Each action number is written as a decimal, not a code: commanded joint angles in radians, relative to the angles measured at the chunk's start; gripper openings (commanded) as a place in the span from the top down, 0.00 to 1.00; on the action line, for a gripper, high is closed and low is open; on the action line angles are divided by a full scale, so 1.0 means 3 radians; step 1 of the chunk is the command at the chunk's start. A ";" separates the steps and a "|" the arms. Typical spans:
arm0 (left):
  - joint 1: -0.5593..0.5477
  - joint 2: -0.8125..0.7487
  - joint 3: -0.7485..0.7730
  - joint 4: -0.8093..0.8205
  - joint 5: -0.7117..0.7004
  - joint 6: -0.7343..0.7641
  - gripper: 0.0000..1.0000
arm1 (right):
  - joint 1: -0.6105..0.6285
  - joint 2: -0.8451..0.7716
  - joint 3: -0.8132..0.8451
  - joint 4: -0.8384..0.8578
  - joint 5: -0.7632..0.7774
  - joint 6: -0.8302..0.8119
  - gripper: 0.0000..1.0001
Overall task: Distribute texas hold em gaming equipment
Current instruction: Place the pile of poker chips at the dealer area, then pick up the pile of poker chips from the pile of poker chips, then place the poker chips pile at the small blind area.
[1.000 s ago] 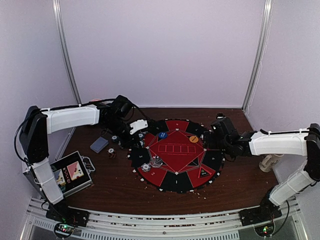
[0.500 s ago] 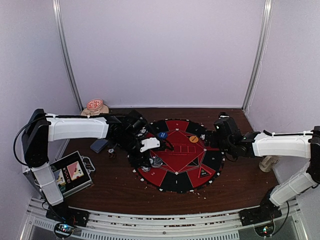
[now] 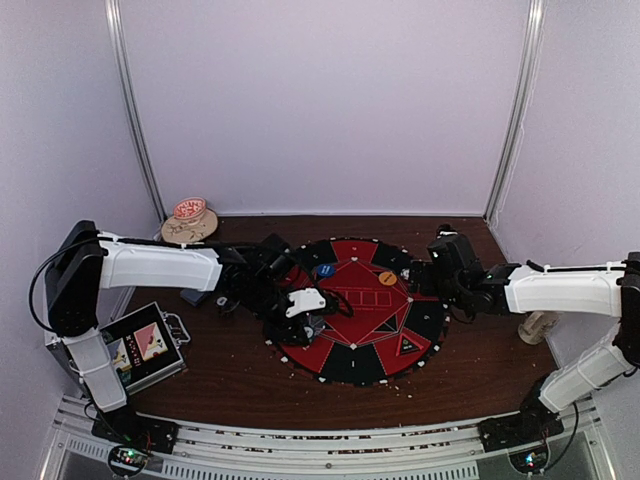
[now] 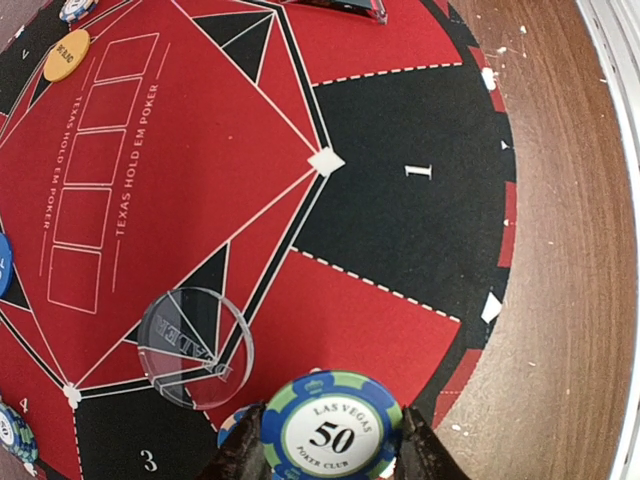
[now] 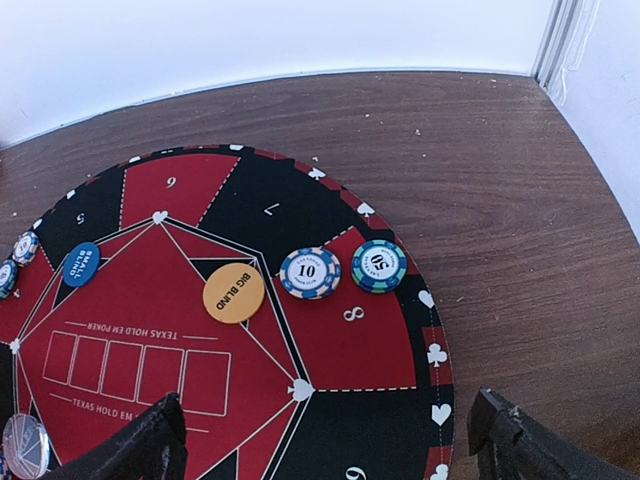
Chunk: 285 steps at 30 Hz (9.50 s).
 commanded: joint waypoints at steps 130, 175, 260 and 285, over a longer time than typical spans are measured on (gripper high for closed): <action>0.1926 -0.0434 -0.0927 0.0514 -0.0304 -0.0074 0.25 | 0.0162 0.0219 0.0076 0.0140 -0.0253 -0.0068 0.03; 0.1933 -0.0802 -0.0856 0.0349 -0.0285 -0.0069 0.69 | 0.0171 0.0212 0.0084 0.0130 -0.0240 -0.0083 0.03; 0.0950 0.1767 0.2017 0.0123 -0.0612 -0.0159 0.63 | 0.0174 0.0346 0.0125 0.0118 -0.0168 -0.0094 0.02; 0.0917 0.1367 0.1975 -0.0023 -0.0565 -0.0215 0.45 | 0.0172 0.0320 0.0120 0.0110 -0.0202 -0.0094 0.02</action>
